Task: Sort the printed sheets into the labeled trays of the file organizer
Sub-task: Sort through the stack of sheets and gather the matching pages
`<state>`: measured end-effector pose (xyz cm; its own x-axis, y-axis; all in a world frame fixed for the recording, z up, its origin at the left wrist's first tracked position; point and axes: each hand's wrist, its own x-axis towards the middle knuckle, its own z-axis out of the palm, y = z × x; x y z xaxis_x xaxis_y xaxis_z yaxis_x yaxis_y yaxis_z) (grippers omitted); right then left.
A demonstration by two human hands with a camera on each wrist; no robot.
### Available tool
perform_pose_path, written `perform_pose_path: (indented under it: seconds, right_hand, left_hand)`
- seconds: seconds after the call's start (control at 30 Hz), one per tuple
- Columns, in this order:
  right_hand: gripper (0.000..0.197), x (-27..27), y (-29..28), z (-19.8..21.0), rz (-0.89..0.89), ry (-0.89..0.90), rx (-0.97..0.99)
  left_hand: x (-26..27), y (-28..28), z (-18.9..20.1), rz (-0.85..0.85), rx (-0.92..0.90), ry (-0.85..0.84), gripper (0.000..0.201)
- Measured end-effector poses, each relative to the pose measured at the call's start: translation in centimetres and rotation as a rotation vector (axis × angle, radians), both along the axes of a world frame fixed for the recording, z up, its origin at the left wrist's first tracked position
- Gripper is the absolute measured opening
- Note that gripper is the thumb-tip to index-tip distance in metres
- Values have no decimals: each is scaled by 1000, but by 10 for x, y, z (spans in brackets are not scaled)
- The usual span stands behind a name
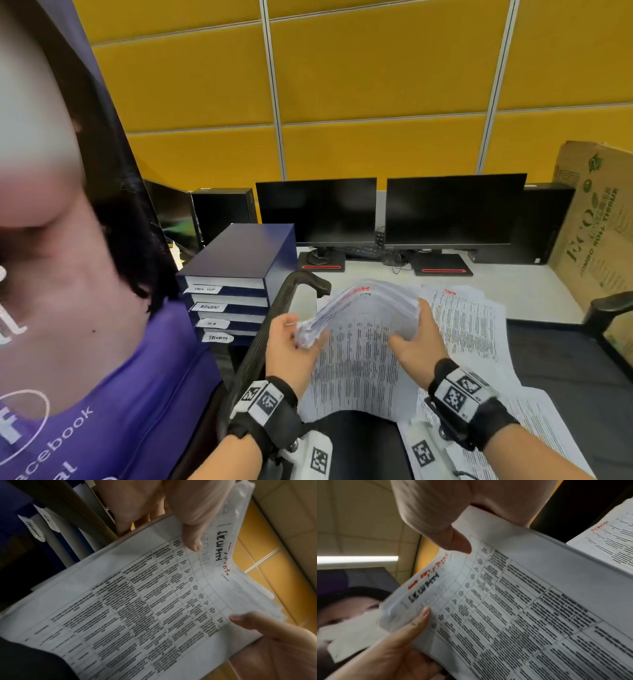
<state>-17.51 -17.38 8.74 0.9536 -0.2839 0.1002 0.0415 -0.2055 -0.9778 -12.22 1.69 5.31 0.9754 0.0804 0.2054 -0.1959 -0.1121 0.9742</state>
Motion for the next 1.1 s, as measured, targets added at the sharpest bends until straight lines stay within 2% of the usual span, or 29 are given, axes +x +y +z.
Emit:
perform_pose_path:
  seconds: [0.1,0.23,0.4,0.67,0.77,0.9,1.1]
  right_hand:
    - [72,4,-9,0,-34,-19,19]
    - [64,7,-14,-5,-70,-84,13]
    - [63,11,-13,-8,-79,-86,-10]
    - [56,15,-13,-8,-109,-68,-37]
    - [54,18,-15,-8,-108,-68,-43]
    - [60,19,-17,-8,-115,-33,-59]
    - [57,23,-20,-11,-108,-27,-49]
  left_hand:
    - [4,5,8,48,-75,-28,49]
    - [7,6,16,22,16,-103,61]
    - [3,5,22,-40,153,-176,54]
    - [5,7,27,-36,73,-121,39]
    - [6,5,34,-25,105,-114,30]
    - [12,3,39,-20,150,-96,23]
    - [13,4,39,-66,41,-69,17]
